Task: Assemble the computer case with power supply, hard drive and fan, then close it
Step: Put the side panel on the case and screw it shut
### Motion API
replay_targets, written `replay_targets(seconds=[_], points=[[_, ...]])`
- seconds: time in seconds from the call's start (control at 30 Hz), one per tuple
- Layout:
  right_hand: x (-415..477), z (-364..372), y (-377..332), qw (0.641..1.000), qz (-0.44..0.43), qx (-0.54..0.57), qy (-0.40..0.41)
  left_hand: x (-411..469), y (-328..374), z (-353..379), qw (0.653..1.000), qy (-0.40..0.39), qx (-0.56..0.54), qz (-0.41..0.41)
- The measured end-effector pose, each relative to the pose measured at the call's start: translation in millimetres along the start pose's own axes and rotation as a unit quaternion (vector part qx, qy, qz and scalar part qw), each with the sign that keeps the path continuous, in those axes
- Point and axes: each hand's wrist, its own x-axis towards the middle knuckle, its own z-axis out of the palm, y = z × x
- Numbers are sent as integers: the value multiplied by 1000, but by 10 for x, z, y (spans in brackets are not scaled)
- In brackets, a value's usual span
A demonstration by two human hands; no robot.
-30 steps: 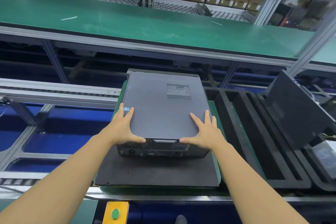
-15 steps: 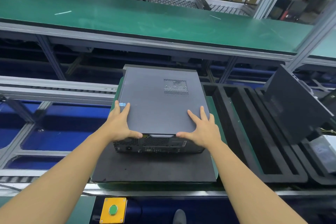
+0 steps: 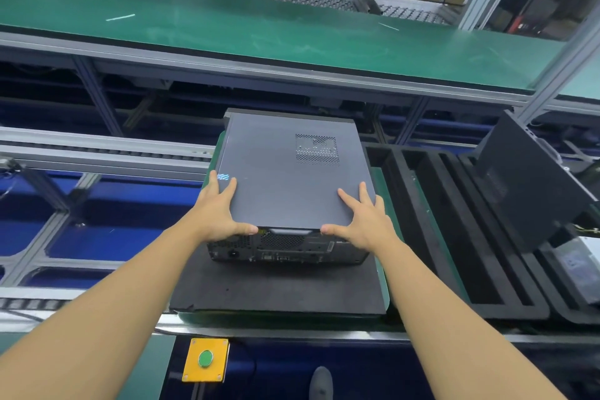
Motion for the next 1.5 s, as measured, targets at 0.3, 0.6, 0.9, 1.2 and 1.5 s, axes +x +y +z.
replay_targets(seconds=[0.3,0.6,0.9,1.2,1.5], points=[[-191,31,-442,998,-48,-12,37,-293,57,29,993,87,40,69],[-512,401,-1863,948,-243,202,36,-1057,-564,-21,934,269,-227,-59],[-796,1174,-2784,897,-382,150,-165,-1870,-1403,441,865,272,-321,-274],[-1259,1898,-3300,840,-441,43,-314,-2779,-1815,1012,776,307,-332,-439],[-1786,2769,-3561,828,-327,-70,-450,-3678,-2427,1497,726,254,-272,-579]])
